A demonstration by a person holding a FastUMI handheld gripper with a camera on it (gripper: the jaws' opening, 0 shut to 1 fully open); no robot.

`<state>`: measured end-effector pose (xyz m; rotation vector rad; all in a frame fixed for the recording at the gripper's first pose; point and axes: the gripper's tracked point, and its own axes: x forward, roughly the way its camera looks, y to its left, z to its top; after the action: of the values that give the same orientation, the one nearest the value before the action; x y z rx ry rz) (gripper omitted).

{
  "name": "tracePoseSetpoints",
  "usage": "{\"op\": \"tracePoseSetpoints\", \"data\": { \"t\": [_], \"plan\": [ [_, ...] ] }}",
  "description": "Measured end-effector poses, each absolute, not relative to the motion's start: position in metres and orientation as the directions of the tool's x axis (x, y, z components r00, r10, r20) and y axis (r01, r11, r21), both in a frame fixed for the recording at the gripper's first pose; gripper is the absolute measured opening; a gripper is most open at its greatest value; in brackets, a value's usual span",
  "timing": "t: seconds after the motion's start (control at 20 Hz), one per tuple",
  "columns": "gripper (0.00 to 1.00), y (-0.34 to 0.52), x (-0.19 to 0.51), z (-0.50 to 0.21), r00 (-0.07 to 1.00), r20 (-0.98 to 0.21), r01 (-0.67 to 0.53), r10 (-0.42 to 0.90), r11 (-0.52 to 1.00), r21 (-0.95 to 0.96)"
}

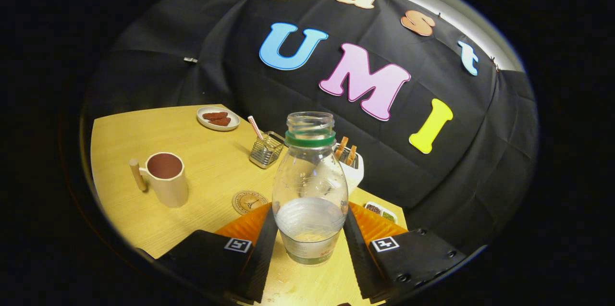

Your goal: Take the bottle from table, then pour the juice into the cup, finally place the bottle on the coaster

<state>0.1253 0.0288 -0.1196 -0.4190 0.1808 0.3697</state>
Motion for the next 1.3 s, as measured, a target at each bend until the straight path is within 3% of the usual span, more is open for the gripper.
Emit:
{"op": "tracePoseSetpoints", "data": {
  "t": [0.6, 1.3],
  "plan": [
    [0.75, 0.103, 0.119, -0.124, 0.927, -0.208, -0.363, 0.312, 0.609, -0.705],
    [0.75, 0.145, 0.133, -0.149, 0.930, -0.202, -0.308, 0.306, 0.353, -0.883]
  ]
}}
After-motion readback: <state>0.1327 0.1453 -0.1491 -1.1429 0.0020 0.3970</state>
